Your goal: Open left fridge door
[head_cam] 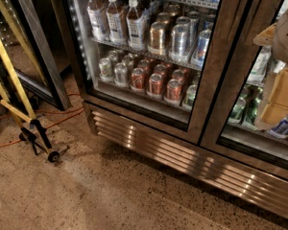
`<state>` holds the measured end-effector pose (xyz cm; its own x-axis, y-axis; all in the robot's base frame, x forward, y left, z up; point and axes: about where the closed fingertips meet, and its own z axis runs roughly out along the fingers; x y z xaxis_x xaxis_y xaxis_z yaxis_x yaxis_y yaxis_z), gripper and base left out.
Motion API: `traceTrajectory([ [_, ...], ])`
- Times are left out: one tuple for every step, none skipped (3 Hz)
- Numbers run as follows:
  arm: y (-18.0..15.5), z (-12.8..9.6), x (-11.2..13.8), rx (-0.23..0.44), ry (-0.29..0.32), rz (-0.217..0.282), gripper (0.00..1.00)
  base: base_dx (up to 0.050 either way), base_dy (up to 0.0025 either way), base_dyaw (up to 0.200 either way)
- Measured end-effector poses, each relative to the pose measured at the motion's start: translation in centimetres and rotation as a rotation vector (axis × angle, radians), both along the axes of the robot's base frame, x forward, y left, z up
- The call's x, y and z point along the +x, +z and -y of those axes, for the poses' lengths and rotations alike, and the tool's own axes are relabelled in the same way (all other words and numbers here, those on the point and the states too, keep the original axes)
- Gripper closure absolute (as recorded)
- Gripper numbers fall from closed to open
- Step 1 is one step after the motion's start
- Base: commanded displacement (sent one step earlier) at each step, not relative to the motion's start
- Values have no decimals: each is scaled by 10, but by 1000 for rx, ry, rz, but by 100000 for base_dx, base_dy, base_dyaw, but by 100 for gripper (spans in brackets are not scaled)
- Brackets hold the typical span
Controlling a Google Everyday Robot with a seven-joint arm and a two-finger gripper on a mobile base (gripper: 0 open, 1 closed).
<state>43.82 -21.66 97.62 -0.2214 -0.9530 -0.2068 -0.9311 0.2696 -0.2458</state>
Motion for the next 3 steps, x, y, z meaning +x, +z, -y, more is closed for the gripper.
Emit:
traceTrajectory([
  [0,0,0,0,0,0,0,1,-1,-19789],
  [0,0,0,0,0,0,0,0,0,0],
  [-10,-2,10,43,3,-20,0,0,0,0],
])
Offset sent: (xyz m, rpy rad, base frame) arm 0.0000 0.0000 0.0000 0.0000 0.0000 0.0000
